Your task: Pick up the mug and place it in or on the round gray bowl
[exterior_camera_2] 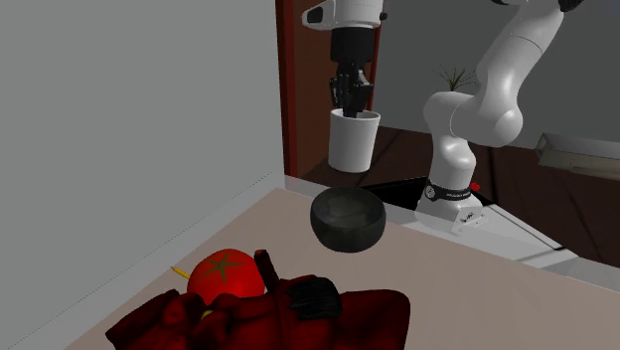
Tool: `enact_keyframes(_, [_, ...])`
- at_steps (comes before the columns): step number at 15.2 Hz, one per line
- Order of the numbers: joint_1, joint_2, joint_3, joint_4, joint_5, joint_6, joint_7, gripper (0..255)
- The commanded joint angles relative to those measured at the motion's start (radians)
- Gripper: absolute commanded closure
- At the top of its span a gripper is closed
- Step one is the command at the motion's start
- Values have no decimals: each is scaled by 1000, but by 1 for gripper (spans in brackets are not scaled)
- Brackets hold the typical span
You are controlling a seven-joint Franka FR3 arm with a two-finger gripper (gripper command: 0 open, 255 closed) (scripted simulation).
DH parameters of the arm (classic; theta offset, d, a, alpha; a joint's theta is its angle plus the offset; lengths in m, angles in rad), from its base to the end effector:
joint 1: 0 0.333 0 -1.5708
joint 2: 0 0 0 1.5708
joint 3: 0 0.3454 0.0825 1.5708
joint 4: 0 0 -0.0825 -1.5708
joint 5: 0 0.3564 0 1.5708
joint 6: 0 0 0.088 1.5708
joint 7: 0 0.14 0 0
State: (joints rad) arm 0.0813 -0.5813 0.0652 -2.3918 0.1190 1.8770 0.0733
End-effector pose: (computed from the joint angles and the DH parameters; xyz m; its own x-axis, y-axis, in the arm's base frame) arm 0.3367 0.0659 0.5285 0.9979 0.0290 0.0586 0.0339 -0.9959 -0.0842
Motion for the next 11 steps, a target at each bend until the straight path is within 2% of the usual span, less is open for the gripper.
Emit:
enact_keyframes(1, [-1,-5,-2,-28,0,23,-5,255])
enact_keyframes(11, [2,17,4,-147,9,164,-16,255])
